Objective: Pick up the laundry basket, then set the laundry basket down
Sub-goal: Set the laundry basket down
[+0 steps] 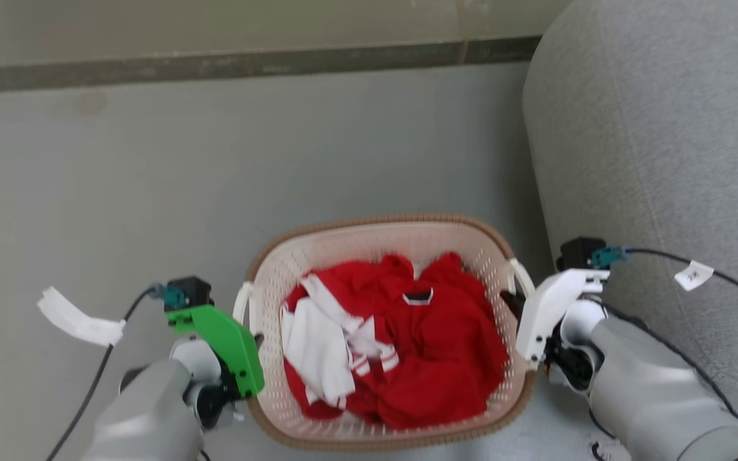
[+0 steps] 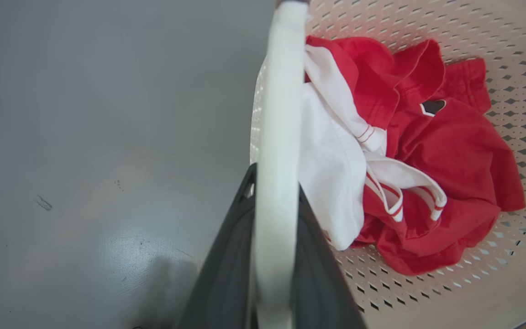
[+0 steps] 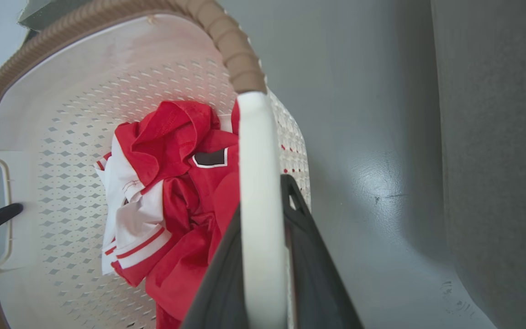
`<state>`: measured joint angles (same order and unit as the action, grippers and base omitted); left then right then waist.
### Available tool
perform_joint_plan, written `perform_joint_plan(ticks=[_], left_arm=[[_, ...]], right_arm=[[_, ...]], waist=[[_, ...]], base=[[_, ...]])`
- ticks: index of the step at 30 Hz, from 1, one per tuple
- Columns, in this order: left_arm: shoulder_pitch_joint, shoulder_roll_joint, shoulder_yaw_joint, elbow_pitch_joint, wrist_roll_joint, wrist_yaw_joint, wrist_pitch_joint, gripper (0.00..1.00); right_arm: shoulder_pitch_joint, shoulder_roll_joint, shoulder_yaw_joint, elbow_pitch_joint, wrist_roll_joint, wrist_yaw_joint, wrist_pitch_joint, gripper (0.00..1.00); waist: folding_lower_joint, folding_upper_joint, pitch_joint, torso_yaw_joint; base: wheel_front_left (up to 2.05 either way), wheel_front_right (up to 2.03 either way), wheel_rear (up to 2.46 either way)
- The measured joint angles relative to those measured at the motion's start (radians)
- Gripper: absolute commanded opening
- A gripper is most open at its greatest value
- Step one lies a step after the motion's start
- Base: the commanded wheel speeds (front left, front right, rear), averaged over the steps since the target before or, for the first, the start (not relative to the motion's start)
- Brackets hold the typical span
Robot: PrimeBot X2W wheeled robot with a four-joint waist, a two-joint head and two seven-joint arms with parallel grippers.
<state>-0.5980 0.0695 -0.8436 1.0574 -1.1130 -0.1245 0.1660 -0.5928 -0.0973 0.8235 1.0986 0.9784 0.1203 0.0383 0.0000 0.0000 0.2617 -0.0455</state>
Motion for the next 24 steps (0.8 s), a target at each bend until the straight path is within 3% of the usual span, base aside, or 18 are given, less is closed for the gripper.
perform_joint_plan(ticks=[24], left_arm=[[-0.173, -0.022, 0.005, 0.01, 0.047, 0.0, -0.205, 0.0]], right_arm=[[-0.148, -0.066, -0.001, -0.074, 0.0, 0.001, -0.137, 0.0]], waist=[[0.0, 0.0, 0.294, 0.045]], base=[[0.0, 0.0, 0.0]])
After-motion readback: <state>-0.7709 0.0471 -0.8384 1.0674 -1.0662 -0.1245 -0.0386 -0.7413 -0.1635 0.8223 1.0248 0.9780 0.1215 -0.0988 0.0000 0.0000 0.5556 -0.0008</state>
